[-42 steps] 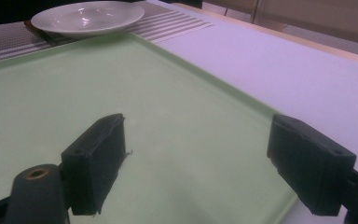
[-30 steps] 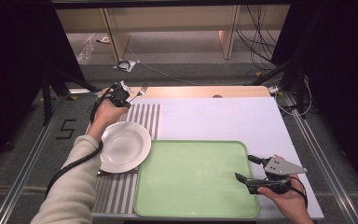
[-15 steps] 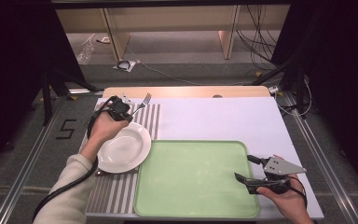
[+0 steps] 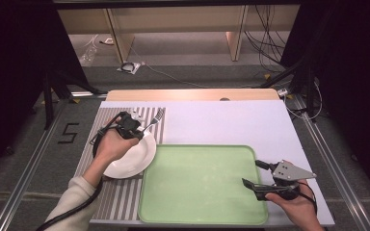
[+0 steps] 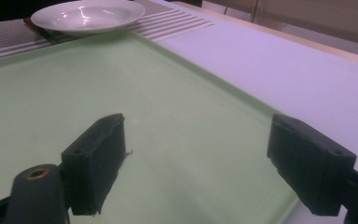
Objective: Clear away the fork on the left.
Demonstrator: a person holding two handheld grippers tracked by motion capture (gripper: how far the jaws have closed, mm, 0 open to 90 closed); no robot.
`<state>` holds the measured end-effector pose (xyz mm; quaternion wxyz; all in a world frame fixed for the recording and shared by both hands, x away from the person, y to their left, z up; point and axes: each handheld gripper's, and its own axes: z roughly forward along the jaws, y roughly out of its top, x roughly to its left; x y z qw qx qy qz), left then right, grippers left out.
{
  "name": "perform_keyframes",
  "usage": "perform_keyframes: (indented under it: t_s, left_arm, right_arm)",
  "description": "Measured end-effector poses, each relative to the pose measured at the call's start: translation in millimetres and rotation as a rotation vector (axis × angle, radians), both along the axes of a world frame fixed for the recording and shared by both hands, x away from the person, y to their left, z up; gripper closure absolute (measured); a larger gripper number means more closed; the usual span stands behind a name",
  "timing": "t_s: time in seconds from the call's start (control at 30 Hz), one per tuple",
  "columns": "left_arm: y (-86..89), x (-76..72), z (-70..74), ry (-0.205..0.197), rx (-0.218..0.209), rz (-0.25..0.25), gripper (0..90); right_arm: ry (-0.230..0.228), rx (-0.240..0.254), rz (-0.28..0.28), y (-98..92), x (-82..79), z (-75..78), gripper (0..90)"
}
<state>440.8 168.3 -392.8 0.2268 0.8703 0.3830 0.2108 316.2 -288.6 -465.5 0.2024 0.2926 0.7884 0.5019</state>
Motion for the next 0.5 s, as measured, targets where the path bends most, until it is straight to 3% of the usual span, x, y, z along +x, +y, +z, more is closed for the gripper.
perform_keyframes:
  t_s: [0.27, 0.5]
  left_arm:
    - [-20.3, -35.8, -1.6, 0.043, -0.038, -0.026, 76.9]
    - [-33.8, -55.9, -11.2, 0.078, -0.039, -0.048, 76.9]
  right_arm:
    - [0.000, 0.001, -0.001, 0.4, -0.2, 0.4, 20.3]
    - [-0.002, 0.000, 0.000, 0.6, -0.2, 0.4, 20.2]
